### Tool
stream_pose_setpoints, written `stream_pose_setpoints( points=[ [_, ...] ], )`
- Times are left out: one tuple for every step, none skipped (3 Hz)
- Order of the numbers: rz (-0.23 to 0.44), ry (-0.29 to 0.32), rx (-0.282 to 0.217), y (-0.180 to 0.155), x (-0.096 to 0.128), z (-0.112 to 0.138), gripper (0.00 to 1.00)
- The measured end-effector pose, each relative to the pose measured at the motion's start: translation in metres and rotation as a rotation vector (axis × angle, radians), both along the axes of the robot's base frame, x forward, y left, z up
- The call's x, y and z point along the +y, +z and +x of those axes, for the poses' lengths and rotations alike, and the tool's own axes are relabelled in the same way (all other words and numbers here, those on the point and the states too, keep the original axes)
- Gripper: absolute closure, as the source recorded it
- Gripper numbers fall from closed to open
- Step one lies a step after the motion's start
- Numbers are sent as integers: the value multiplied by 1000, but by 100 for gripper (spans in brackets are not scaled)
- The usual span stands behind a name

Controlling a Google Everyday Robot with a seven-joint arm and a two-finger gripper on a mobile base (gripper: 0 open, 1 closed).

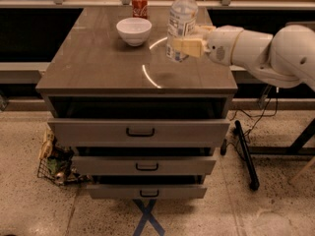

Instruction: Pick blue plastic bottle

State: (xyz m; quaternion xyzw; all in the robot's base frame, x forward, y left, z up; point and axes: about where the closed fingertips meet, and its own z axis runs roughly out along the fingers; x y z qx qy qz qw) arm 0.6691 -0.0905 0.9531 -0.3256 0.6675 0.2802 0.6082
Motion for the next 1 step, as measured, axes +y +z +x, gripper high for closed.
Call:
stream_pose_setpoints(
  points=[
    [-4, 1, -7, 7, 3, -3, 100]
  ],
)
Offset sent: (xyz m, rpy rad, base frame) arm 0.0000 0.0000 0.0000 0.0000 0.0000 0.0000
